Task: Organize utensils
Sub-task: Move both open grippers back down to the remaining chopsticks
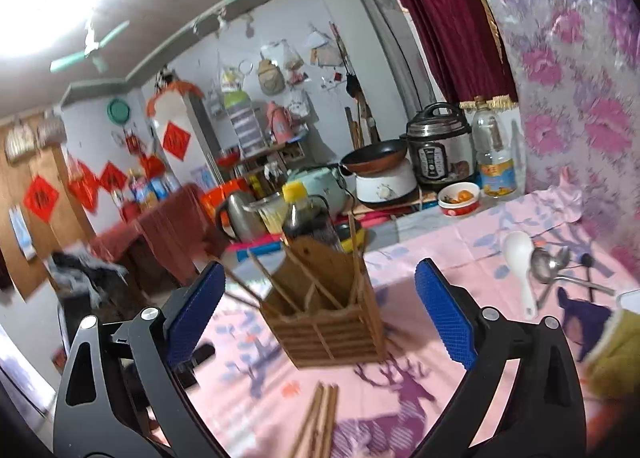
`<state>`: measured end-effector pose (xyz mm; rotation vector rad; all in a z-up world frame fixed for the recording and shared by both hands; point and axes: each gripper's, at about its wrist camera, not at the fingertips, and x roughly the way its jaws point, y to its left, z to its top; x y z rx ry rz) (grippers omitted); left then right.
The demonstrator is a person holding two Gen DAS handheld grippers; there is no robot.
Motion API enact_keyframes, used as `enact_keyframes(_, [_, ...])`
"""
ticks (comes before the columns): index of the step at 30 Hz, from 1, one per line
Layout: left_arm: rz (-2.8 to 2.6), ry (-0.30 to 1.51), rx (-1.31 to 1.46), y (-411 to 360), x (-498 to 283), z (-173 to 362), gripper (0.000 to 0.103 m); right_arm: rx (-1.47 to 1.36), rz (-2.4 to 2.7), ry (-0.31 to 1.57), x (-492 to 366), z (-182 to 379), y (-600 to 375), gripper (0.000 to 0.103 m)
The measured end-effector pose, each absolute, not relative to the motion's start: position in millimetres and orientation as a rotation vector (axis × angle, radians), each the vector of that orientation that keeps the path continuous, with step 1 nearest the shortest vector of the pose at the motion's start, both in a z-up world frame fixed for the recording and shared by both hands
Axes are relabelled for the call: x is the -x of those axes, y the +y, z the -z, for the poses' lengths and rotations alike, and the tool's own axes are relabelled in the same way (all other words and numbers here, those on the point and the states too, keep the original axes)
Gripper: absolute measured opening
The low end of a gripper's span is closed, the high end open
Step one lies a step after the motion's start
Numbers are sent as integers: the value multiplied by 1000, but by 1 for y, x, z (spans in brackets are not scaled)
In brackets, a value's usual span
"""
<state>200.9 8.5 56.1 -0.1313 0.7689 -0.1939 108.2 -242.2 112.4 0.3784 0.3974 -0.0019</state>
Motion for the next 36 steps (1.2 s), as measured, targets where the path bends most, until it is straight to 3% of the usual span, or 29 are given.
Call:
enact_keyframes(4, [201,902,42,10,-174,-7,93,-282,37,451,-68,-69,-238,96])
enact_keyframes(8, [258,978,19,7,-153,16,93,-202,46,667,-59,-19,-238,96])
enact_keyframes(14, [285,965,-82,-9,-133,22,93,-244,24,721,-60,-7,-244,96])
enact_keyframes(22, [309,1090,-149,-26,-146,47,93,-193,75,790,-68,5,-242,96])
enact_keyframes(24, [298,1117,-182,-30,-148,56,99,-216,74,798,-69,7,-245,96])
enact_keyframes(36, [141,1126,-101,13,-168,57,99,-242,-21,907,-63,29,-243,96])
